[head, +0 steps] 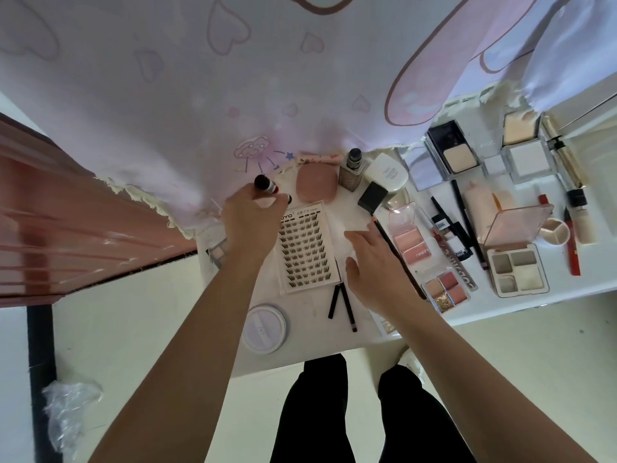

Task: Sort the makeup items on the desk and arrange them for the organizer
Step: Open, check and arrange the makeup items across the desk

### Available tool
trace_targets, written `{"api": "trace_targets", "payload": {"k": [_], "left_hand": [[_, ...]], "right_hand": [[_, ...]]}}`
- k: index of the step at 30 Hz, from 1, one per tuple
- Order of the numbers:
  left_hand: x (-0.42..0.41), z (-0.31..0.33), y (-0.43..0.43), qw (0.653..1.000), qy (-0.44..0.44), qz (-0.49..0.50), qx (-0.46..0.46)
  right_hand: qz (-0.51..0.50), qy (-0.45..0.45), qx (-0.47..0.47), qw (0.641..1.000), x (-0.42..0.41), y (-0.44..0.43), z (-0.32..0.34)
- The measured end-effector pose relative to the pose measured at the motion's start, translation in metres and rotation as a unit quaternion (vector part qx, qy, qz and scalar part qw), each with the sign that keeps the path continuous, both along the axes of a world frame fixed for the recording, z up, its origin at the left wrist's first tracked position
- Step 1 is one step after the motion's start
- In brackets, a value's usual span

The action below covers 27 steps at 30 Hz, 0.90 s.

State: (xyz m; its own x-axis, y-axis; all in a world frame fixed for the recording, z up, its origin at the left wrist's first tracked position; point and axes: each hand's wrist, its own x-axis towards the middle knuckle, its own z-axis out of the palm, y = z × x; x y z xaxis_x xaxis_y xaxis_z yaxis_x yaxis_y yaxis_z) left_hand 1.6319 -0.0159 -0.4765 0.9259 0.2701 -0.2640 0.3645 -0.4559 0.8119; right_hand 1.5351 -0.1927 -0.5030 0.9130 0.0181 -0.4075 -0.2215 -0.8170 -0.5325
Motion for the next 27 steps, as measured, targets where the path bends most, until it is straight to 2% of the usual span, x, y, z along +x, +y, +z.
{"api": "trace_targets", "payload": {"k": [6, 13, 17, 22, 24, 27], "left_hand": [[0.007, -0.010, -0.024, 0.998, -0.042, -0.024, 0.043], [0.004, -0.012, -0.021, 0.994, -0.049, -0.009, 0.097], [0.004, -0.005, -0.016, 0.996, -0.046, 0.010, 0.072], [0.015, 0.018, -0.010, 0.992, -0.108, 0.016, 0.065], [0.030, 0.023, -0.005, 0.991, -0.106, -0.013, 0.074], [0.055, 0.027, -0.002, 0.985, -0.030, -0.110, 0.133]], "right_hand": [[0.012, -0.013, -0.015, 1.000, 0.001, 0.002, 0.001], [0.017, -0.014, -0.012, 1.000, 0.000, 0.000, 0.000], [0.011, -0.016, -0.005, 1.000, 0.000, 0.000, -0.002], [0.011, -0.018, -0.003, 1.000, 0.000, -0.003, -0.004], [0.010, -0.020, -0.001, 1.000, 0.000, -0.003, -0.005], [0.008, -0.024, 0.003, 1.000, -0.001, -0.003, -0.007]]}}
